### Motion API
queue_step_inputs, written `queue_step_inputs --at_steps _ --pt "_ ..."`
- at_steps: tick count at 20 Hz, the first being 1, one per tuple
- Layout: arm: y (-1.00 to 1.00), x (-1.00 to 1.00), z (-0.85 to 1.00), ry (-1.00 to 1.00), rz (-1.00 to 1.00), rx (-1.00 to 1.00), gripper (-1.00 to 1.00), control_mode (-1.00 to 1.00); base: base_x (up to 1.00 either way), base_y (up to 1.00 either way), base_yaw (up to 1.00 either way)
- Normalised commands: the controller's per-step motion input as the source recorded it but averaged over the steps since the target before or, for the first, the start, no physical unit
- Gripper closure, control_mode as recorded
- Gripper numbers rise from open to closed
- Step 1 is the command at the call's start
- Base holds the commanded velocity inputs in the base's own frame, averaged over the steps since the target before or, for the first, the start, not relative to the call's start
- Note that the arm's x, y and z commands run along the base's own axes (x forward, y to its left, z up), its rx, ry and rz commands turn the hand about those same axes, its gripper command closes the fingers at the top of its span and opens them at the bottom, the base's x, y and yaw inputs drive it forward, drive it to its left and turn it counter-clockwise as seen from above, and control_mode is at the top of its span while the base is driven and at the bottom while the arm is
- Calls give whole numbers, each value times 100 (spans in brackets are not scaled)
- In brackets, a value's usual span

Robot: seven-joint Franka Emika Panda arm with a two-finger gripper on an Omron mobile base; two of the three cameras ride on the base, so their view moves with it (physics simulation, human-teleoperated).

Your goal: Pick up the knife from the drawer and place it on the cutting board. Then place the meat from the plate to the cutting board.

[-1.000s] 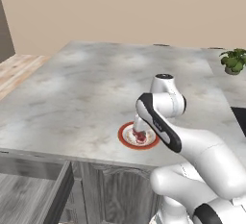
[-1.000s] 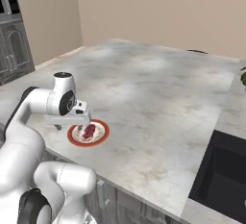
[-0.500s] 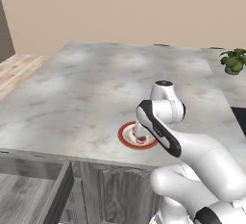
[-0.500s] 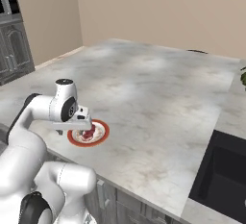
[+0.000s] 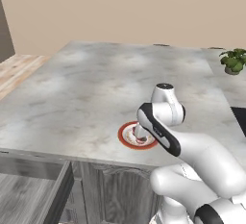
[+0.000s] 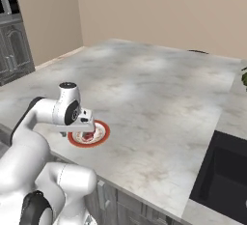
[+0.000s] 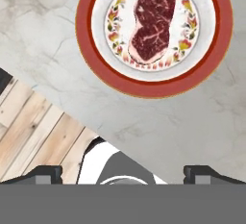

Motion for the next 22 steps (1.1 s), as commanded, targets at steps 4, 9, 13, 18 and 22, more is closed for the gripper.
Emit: queue_step_inputs --at_steps 4,9,13,18,22 --pt "0 24 -2 -5 0 -2 -100 -100 0 0 0" --pt "0 27 -12 -8 0 -2 -100 -100 0 0 0" --pt "0 30 -17 -1 0 0 -100 -100 0 0 0" --pt "0 27 -20 0 0 0 -100 -100 0 0 0" --pt "0 30 -22 0 0 0 -100 -100 0 0 0"
